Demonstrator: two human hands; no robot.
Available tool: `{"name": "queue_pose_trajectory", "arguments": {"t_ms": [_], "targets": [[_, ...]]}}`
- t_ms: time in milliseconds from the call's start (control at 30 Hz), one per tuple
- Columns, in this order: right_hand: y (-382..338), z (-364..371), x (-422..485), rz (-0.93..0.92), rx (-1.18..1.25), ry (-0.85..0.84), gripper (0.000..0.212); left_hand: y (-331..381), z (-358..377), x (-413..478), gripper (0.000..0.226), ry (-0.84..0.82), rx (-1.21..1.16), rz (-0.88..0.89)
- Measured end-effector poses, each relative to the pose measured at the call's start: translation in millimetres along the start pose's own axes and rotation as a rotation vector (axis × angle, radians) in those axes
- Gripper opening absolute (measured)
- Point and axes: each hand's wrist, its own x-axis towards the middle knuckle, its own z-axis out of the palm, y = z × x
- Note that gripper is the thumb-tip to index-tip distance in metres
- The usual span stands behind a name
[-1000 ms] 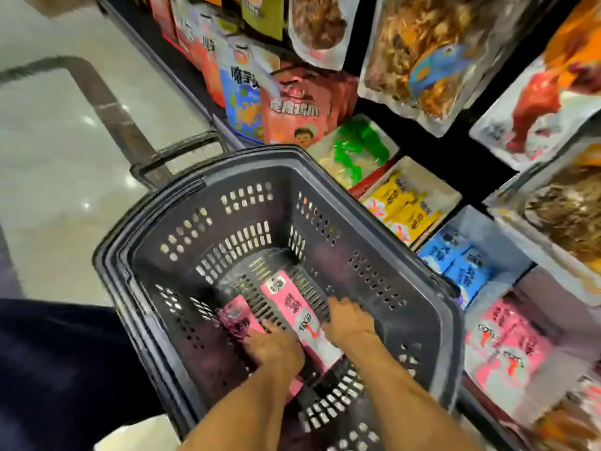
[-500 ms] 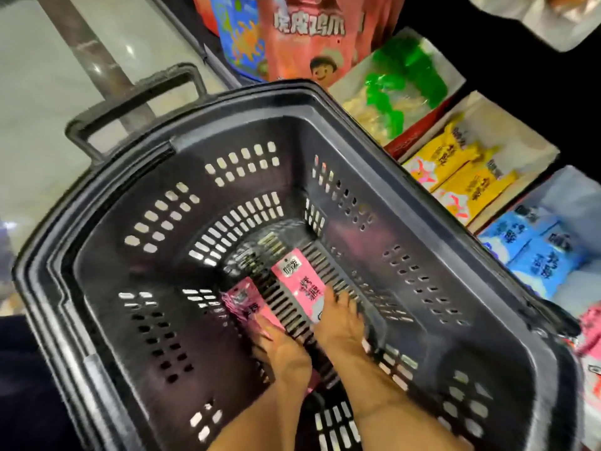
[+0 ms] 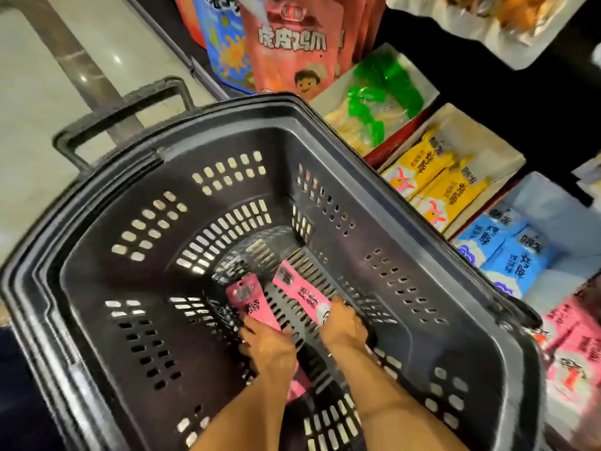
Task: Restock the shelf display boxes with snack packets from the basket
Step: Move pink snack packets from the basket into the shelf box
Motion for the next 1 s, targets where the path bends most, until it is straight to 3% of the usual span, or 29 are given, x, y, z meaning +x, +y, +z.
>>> {"name": "queue_pose_trajectory", "arguments": {"t_ms": [133, 267, 400, 533, 667, 733, 867, 1000], "targets": [[3.7, -6.5, -3.9, 0.01, 0.014, -0.008, 0.04, -4.7, -0.2, 0.5, 0.085, 0.021, -0.034, 0.066], [0.3, -23.1, -14.2, 0.006, 0.098, -0.025, 0.04, 7.0, -15.6, -13.6, 0.072, 0.037, -0.209, 0.0], [-4.4, -51.2, -31.9, -0.027, 0.299, -0.048, 0.042, 24.2, -37.6, -21.0, 0.031, -0.005, -0.406, 0.057], [-11.0, -85.4, -59.6, -0.118, 0.446, 0.007, 0.046, 32.4, -54.6, -13.3, 0.038, -0.056, -0.582, 0.138], [-10.6, -122.0, -103.9, -0.204, 0.572, 0.091, 0.039, 49.0, -111.1, -52.3, 0.027, -0.12, -0.725, 0.342], [-5.5, -141.0, -130.1, -0.252, 0.648, 0.142, 0.035, 58.3, -142.9, -83.4, 0.018, -0.149, -0.741, 0.45], [17.2, -174.5, -178.2, -0.339, 0.8, 0.244, 0.032, 69.4, -180.0, -147.0, 0.024, -0.283, -0.803, 0.603], [57.2, -188.6, -209.5, -0.31, 0.955, 0.366, 0.036, 76.6, -184.3, -199.9, 0.024, -0.34, -0.745, 0.726]]}}
